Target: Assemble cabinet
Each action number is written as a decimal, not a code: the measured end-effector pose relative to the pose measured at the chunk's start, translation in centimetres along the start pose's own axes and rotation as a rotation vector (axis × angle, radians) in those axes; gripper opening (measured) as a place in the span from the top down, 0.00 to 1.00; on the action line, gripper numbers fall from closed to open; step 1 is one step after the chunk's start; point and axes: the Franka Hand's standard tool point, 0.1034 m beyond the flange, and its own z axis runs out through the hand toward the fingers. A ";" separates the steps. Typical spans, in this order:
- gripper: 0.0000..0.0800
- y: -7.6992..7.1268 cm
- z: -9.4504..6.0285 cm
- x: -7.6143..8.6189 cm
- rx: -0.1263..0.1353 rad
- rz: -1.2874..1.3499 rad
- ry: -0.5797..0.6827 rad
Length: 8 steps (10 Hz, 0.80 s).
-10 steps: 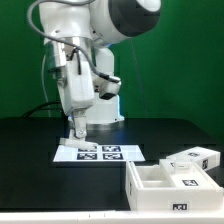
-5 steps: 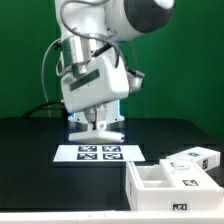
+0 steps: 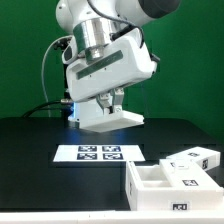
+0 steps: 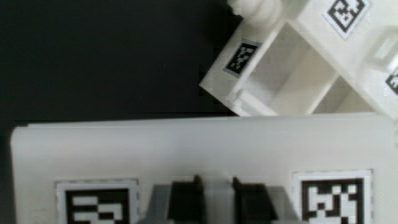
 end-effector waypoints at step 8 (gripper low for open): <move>0.92 -1.7 0.5 -1.9 -0.023 -0.753 -0.052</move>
Offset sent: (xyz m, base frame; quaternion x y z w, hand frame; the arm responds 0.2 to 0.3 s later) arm -0.0034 0.0591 0.0062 -0.0021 -0.0505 -0.2354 0.9706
